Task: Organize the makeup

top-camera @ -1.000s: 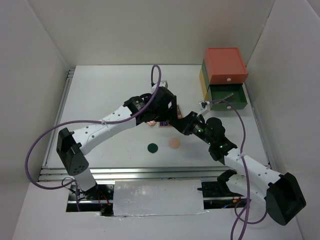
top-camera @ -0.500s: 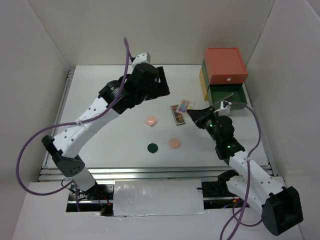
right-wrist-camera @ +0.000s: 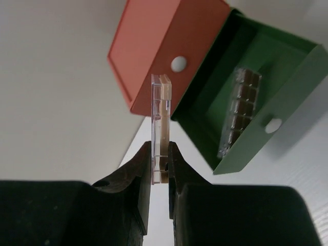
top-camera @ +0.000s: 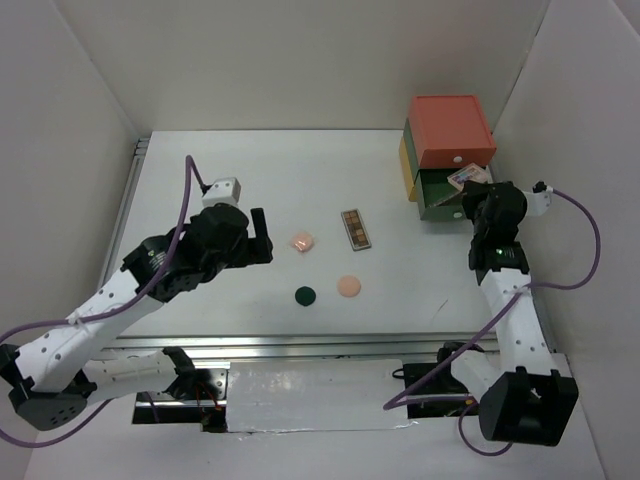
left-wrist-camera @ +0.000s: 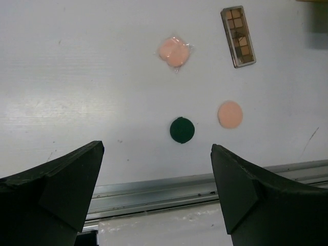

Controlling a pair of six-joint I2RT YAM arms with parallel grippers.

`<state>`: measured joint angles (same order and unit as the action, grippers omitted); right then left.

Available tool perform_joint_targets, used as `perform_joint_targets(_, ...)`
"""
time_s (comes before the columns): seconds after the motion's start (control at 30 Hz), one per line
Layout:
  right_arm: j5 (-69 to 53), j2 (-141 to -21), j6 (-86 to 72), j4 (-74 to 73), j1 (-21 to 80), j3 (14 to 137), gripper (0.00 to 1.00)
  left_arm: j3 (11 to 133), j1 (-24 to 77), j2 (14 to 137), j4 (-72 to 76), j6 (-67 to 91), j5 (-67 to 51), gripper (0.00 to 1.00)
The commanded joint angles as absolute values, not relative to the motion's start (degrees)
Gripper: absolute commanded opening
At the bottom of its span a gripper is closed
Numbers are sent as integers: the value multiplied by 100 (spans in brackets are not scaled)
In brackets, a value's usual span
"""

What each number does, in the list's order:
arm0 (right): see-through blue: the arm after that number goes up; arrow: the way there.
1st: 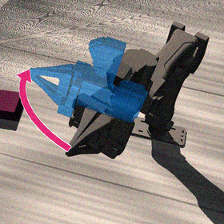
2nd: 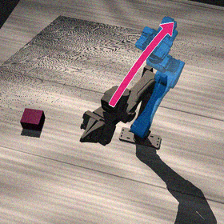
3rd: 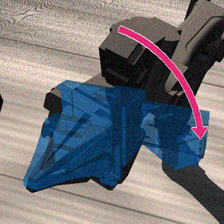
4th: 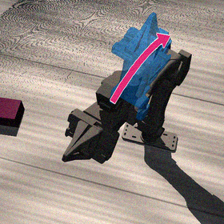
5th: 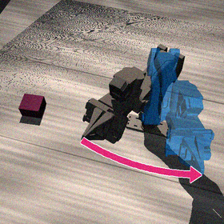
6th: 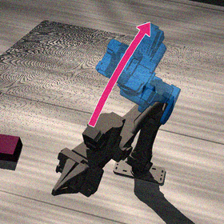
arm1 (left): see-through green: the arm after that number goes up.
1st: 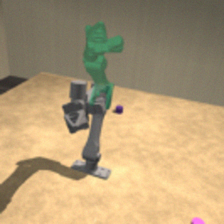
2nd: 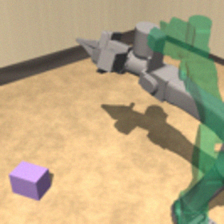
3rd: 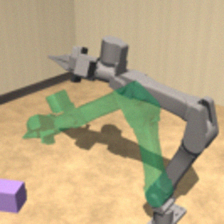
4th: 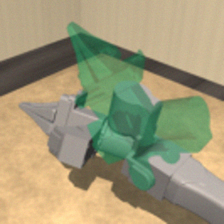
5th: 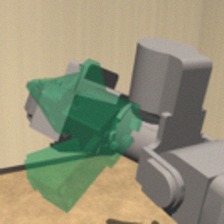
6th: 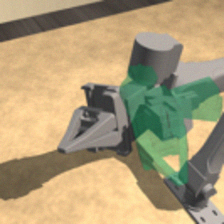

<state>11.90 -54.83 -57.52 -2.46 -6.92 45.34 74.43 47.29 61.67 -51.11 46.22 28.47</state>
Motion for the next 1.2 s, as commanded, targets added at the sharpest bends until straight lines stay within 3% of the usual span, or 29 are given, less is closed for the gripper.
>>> perform_joint_targets(0.0, 1651, -5861, -5643, -967, -852, 5044, 0, 7234, 4729, 5732, -5220, 4421, 2918, 99)
perform_joint_targets(0.37, 1670, -7056, -5318, -897, -1257, 5616, 0, 6452, 4720, 5151, -5256, 4272, 2988, 99)
perform_joint_targets(1.17, 985, -8402, -5440, -18, -1266, 5862, 0, 5827, 4658, 5405, -5150, 4298, 3252, 99)
